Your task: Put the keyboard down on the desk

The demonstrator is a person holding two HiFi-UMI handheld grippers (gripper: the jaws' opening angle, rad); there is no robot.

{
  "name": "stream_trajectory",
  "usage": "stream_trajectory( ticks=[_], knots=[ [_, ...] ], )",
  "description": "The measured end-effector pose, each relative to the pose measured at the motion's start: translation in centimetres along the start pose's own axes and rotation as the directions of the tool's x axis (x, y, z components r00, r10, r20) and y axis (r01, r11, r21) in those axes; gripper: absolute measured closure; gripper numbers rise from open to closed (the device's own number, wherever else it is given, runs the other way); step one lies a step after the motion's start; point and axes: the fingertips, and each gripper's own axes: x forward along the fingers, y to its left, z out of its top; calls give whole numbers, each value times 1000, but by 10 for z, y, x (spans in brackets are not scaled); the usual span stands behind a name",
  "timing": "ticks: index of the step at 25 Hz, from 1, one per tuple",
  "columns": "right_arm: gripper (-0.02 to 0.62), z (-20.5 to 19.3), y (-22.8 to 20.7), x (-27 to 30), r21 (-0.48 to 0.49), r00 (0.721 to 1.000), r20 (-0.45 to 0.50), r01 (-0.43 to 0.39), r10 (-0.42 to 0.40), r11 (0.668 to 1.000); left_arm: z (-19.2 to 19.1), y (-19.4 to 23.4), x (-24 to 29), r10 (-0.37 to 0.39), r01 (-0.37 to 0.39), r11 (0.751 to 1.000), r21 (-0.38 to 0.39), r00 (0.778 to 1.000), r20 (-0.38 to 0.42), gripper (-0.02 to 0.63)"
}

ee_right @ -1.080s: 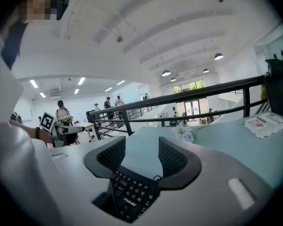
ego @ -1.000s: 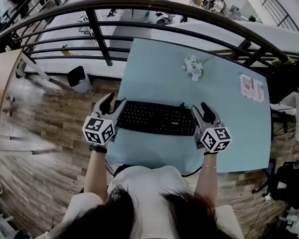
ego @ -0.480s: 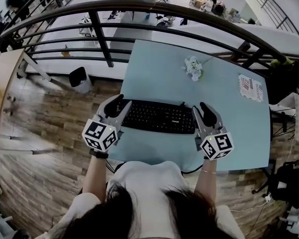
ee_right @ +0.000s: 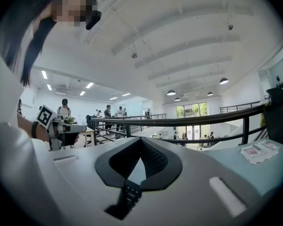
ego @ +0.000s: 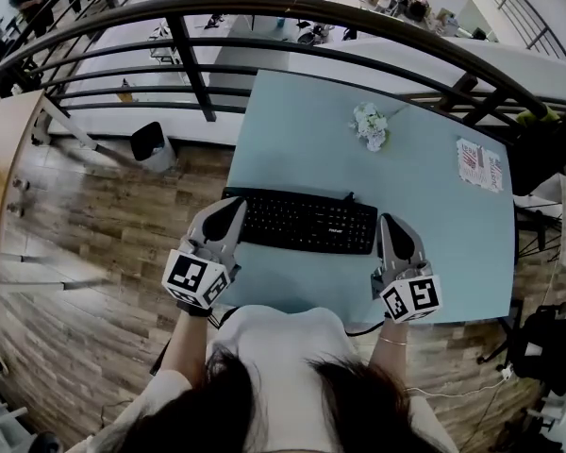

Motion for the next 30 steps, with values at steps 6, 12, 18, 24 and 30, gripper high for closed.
stream_trajectory(
  ticks=[6,12,18,24,30],
  knots=[
    [594,-5,5,0,2,1000,-21,-12,12,1000,-6,8,-2,13,-13,999,-30,1000,-12,549],
    [594,-8,4,5,-3,999,-37,-19,18,1000,-6,12,0,6,-6,999,-38,1000,-15,549],
    [595,-6,2,11,-9,999,-36,-20,20,1000,-9,14,3,-2,1,999,-42,1000,-23,549],
    [594,-3,2,15,-7,999,-33,-23,23,1000,-9,19,5,6,-7,999,-42,1000,-31,549],
    [594,-5,1,16,-7,999,-36,-15,15,1000,-10,24,7,12,-13,999,-48,1000,-27,549]
  ],
)
